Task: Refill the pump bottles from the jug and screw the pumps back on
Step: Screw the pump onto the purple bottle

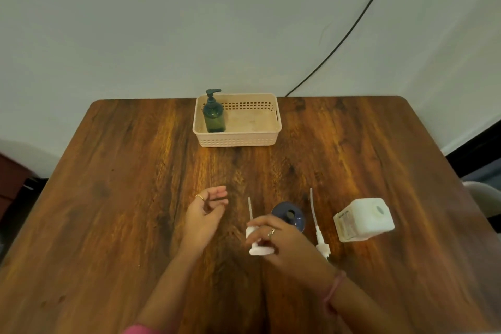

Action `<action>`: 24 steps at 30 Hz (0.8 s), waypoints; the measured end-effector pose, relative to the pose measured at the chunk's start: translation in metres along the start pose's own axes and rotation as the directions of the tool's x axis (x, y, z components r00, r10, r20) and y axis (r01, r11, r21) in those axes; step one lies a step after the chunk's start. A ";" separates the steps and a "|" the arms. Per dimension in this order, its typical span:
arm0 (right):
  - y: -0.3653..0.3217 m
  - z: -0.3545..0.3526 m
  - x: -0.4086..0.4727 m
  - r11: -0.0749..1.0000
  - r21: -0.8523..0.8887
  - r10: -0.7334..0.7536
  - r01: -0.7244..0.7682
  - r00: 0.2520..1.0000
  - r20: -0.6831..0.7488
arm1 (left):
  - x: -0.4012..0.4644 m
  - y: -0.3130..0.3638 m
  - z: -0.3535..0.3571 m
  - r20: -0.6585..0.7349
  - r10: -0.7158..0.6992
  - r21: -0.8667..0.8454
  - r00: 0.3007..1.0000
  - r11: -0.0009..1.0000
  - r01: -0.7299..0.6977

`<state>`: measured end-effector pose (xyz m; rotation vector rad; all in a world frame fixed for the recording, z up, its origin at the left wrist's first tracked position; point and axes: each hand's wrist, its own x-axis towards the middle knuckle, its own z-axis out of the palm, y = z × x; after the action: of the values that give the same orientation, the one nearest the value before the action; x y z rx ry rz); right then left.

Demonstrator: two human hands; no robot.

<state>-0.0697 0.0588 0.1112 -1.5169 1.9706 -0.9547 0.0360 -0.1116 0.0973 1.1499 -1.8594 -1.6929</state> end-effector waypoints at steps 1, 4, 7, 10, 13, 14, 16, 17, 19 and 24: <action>-0.007 -0.016 -0.002 0.999 0.043 -0.013 0.017 0.996 -0.090 | -0.003 -0.001 0.003 -0.010 0.013 0.004 1.000 1.000 -0.013; -0.018 -0.060 -0.011 0.987 0.159 0.025 0.031 0.943 -0.333 | -0.011 -0.012 0.023 0.046 -0.001 0.095 0.999 0.995 -0.003; -0.020 -0.095 -0.018 0.985 0.172 0.090 -0.017 0.898 -0.431 | -0.018 -0.031 0.053 0.241 -0.086 0.201 0.967 0.979 0.037; -0.018 -0.117 -0.022 0.987 0.157 0.116 -0.046 0.870 -0.479 | -0.022 -0.042 0.081 0.349 -0.113 0.255 0.930 0.967 0.022; -0.014 -0.128 -0.026 0.980 0.180 0.163 -0.084 0.856 -0.490 | -0.024 -0.045 0.106 0.342 -0.086 0.227 0.936 0.974 0.006; -0.013 -0.130 -0.027 0.980 0.175 0.172 -0.096 0.854 -0.491 | -0.024 -0.046 0.112 0.331 -0.071 0.198 0.941 0.980 0.004; -0.012 -0.134 -0.030 0.980 0.155 0.188 -0.126 0.850 -0.492 | -0.023 -0.052 0.121 0.292 -0.042 0.148 0.956 0.989 -0.002; -0.012 -0.135 -0.031 0.980 0.149 0.192 -0.135 0.848 -0.494 | -0.022 -0.055 0.124 0.266 -0.027 0.133 0.964 0.991 -0.009; -0.013 -0.138 -0.032 0.980 0.139 0.191 -0.139 0.844 -0.501 | -0.023 -0.056 0.125 0.209 0.003 0.133 0.978 0.991 -0.032; -0.020 -0.154 -0.026 0.989 0.113 0.138 -0.092 0.836 -0.530 | -0.025 -0.044 0.122 0.098 0.080 0.077 0.992 0.993 -0.088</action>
<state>-0.1621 0.1176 0.2245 -1.1416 2.3265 -1.5161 -0.0254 -0.0117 0.0361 1.0222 -2.0220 -1.6656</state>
